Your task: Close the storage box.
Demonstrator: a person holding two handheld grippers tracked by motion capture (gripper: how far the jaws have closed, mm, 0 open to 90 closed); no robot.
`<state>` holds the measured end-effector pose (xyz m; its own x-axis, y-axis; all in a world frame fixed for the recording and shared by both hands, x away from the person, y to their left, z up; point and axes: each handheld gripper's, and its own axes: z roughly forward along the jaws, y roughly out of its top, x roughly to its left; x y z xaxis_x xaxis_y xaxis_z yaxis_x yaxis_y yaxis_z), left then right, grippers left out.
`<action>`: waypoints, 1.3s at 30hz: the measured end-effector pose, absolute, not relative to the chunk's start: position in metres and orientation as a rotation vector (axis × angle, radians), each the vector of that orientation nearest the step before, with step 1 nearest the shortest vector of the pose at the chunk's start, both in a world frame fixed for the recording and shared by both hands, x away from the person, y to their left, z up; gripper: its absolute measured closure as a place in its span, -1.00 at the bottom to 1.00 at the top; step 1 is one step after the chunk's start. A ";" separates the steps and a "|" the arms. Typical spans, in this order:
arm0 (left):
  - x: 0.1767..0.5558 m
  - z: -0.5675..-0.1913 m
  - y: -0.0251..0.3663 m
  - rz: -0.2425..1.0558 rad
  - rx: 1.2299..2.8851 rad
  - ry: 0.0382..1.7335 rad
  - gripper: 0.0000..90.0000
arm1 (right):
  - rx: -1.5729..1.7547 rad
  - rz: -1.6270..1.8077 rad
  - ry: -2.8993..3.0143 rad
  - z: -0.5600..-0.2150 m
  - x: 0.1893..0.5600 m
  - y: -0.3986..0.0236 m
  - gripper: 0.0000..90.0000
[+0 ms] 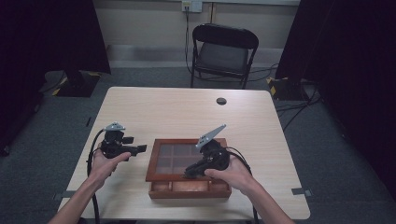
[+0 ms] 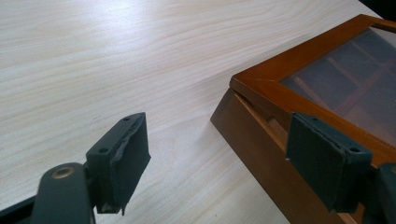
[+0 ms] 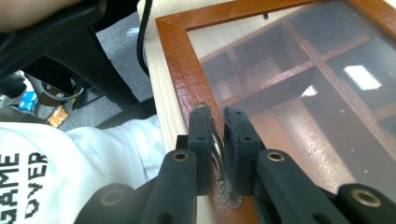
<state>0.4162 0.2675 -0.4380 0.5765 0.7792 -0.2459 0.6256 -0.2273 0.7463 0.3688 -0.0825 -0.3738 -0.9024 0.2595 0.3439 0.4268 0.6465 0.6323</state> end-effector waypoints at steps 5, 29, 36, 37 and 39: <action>0.417 -0.440 0.266 0.219 1.954 1.131 -0.53 | -0.562 -1.089 -2.657 -0.377 0.365 -0.076 0.84; 0.417 -0.439 0.263 0.182 1.935 1.125 -0.52 | -0.557 -1.015 -2.684 -0.425 0.355 -0.068 0.85; 0.415 -0.437 0.260 0.204 1.943 1.113 -0.52 | -0.672 -1.144 -2.659 -0.415 0.362 -0.078 0.54; 0.416 -0.436 0.261 0.202 1.949 1.111 -0.52 | -0.698 -1.169 -2.654 -0.411 0.364 -0.082 0.54; 0.416 -0.434 0.263 0.232 1.949 1.112 -0.51 | -0.804 -1.264 -2.653 -0.400 0.370 -0.099 0.43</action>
